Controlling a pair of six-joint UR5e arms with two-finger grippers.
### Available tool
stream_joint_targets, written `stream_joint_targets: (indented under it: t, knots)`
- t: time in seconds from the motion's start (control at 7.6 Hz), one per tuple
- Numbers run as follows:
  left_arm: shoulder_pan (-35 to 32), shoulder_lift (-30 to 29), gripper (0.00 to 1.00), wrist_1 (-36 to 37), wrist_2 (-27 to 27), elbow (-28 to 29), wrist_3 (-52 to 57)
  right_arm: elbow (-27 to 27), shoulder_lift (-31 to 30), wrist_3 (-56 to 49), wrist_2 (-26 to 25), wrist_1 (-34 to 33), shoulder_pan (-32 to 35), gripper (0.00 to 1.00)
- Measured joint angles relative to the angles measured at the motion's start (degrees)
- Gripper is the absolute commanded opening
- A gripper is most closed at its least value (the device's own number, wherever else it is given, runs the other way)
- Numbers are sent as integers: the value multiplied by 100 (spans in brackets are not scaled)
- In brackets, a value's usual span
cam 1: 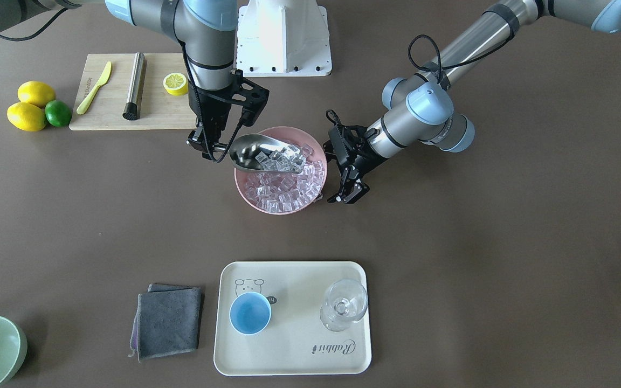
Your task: Put ice in cup with scoop
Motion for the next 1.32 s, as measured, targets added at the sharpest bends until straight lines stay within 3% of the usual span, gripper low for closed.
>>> stream_joint_targets:
  t: [0.26,0.66,1.05,1.32]
  knots:
    - [-2,72,98,-1,-254,-25,14,205,-291,350,337,417,328,0]
    - [-12,181,98,12,-558,-102,16,-89,-443,411,1400,219,936,0]
    - [-201,518,98,631,-776,-721,16,-612,104,367,2578,-1219,1723,0]
    - [-415,736,98,1639,-804,-1360,16,-1170,778,95,2755,-2447,1944,0]
